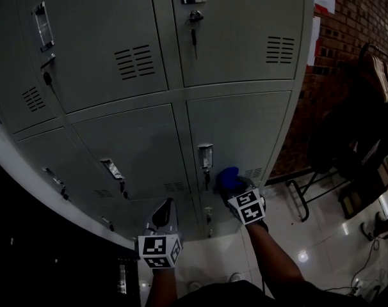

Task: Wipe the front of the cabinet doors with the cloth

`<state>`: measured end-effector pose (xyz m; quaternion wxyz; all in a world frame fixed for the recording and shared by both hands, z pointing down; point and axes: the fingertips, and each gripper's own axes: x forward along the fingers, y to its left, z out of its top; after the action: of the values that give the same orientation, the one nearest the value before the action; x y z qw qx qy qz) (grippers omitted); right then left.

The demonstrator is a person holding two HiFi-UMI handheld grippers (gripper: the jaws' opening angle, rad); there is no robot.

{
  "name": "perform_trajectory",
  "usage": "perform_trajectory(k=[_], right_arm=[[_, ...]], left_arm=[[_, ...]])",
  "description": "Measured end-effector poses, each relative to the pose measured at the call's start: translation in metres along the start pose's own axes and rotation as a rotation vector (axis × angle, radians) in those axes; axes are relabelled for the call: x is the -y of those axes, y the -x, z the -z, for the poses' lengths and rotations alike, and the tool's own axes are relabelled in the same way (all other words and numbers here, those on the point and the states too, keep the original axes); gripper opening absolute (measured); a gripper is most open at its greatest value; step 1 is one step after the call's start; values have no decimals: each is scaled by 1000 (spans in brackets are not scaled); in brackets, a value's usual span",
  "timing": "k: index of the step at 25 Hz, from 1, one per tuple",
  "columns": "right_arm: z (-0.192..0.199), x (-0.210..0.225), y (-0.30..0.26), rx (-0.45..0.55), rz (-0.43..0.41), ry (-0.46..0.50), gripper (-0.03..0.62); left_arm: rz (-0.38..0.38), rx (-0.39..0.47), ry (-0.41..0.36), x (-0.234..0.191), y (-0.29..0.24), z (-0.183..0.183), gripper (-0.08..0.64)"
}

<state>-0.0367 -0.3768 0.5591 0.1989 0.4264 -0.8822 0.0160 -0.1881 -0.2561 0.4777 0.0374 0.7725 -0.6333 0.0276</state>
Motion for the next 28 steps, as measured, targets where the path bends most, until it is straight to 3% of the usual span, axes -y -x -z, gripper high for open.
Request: perform_trajectory(k=[12,20,23,28], right_arm=[[-22,-68,-27,15,-116,54,54],[-21,-66,-12,37,-120,-9,54],[-25,-60,13,81,-109,-58,54],[-53,-46,61,194,-52,-38,54]], left_arm=[[-38,4,-2,-15,15,-2,14],[-42,6,-3,-14,20,-3,14],[-28,9,-7,-7,18,-5,14],[2,24,-16,7,14,-12,14]])
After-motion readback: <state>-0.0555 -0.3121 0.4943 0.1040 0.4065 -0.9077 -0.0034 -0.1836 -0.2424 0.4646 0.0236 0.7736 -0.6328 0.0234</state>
